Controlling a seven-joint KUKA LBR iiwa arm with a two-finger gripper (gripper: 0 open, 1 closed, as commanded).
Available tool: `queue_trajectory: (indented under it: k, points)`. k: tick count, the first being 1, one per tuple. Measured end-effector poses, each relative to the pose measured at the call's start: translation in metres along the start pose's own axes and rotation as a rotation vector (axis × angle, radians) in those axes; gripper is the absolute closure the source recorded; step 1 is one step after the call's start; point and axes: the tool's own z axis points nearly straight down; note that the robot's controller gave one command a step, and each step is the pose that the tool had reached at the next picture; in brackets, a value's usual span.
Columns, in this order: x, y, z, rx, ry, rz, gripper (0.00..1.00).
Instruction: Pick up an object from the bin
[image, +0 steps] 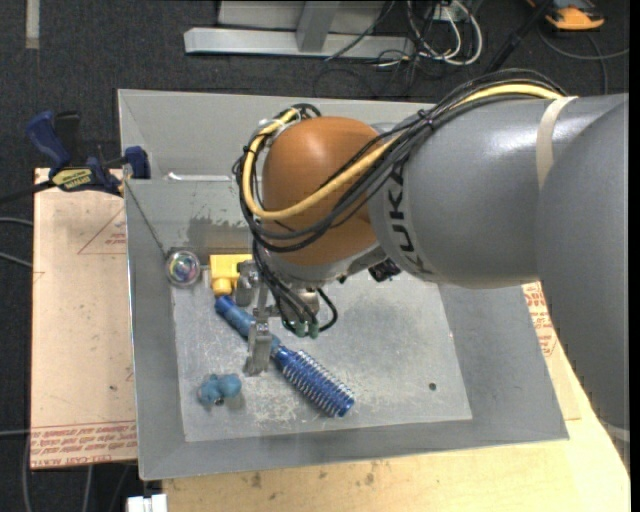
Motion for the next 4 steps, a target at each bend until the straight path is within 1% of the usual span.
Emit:
queue_trajectory:
  k: [1,2,3,4]
  points:
    - [0.024,0.019,0.131,0.001,0.000,-0.118,0.00]
    - [0.029,0.019,0.131,0.006,0.025,-0.121,1.00]
    - [-0.004,0.019,0.027,-0.004,-0.019,-0.111,1.00]
    - [-0.003,-0.088,0.049,0.003,-0.007,-0.321,1.00]
